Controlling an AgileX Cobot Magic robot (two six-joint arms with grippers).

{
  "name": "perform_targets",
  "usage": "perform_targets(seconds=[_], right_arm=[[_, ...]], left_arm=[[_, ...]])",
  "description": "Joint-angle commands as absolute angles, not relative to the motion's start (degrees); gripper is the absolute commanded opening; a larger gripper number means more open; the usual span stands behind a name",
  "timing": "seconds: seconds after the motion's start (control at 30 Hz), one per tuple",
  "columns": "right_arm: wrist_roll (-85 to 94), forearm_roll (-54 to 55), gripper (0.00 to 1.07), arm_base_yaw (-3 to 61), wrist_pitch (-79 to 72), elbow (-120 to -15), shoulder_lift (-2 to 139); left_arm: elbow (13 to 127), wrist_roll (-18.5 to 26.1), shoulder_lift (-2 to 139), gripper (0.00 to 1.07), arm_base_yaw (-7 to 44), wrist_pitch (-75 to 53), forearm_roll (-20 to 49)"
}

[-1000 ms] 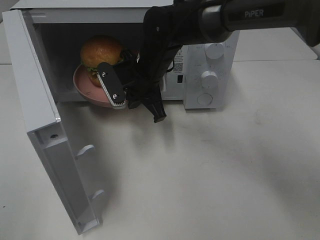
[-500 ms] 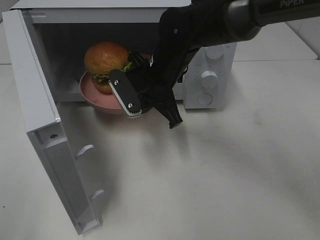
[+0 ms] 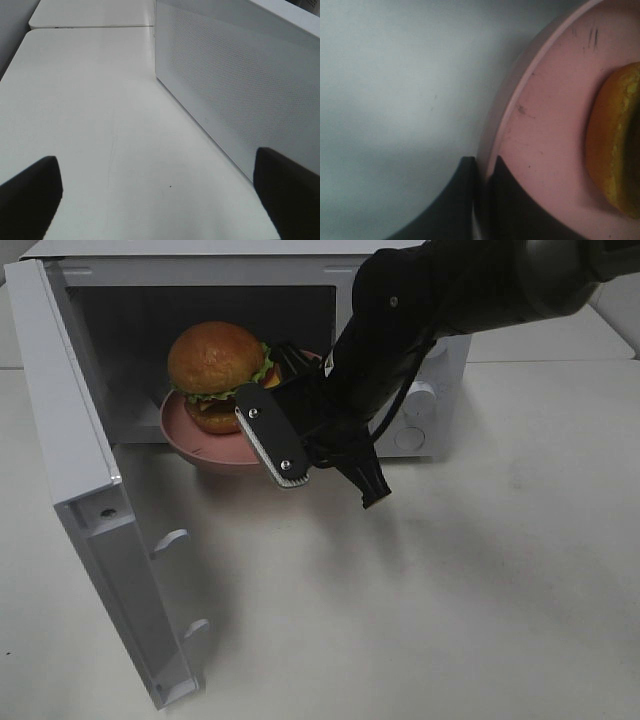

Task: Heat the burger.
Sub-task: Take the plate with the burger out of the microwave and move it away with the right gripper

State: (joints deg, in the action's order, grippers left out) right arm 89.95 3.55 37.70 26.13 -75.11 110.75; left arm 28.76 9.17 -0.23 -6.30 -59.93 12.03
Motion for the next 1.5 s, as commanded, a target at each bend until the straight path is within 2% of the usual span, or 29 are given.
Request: perform_targets(seconds=[0.03, 0.57, 1.5], right_arm=[[89.78, 3.72, 0.0, 37.53, 19.25, -71.56, 106.23], [89.9, 5.27, 0.0, 37.53, 9.57, -56.21, 95.11], [88.35, 5.04, 0.0, 37.53, 12.83, -37.47, 74.89]], left_arm=[[28.53, 8.94, -1.43, 0.98, -6.47, -59.53, 12.38], [28.53, 8.94, -1.43, 0.98, -6.47, -59.53, 12.38], [28.53, 8.94, -1.43, 0.98, -6.47, -59.53, 12.38]])
